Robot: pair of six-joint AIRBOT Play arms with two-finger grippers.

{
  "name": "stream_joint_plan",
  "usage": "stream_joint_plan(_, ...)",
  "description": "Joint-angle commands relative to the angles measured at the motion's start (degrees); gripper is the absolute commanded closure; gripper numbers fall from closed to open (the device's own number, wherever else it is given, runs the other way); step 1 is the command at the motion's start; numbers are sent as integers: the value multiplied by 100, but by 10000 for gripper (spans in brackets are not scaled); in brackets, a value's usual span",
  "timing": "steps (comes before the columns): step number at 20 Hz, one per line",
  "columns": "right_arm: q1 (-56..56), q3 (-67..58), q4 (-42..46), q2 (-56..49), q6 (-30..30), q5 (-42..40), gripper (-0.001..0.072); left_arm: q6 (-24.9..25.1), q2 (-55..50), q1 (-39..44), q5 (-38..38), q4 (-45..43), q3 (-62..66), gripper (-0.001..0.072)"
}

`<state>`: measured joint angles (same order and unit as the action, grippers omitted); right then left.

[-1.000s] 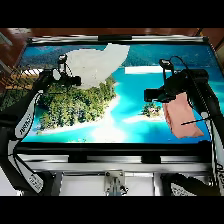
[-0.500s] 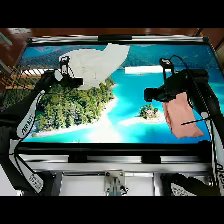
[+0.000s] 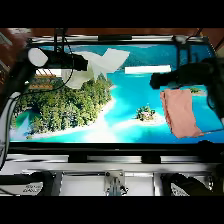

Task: Fold the shirts.

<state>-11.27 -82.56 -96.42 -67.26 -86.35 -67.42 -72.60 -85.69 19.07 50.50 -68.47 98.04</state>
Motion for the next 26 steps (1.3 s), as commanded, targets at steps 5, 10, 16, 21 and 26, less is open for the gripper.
stream_joint_plan(5, 9, -1104, 1845, 1478, 774, -26, 118, -225, 1952, 1644, 1657, -24, -761, 682)
stream_joint_plan(10, 9, -1010, 1784, 1696, 745, -1178, 118, -1388, 2347, 2286, 1587, -824, -3084, 682)
stream_joint_plan(16, 9, 337, 129, 1508, 297, -981, 78, -2371, 2391, 2618, 992, -911, -4754, 681)
stream_joint_plan(21, 9, 1628, -715, 529, -79, -737, 78, -2376, 2778, 2625, 1005, -1204, -4664, 681)
stream_joint_plan(26, 103, 1711, -973, -807, -157, -647, 78, -2612, 3292, 2618, 1156, -1932, -4664, 681)
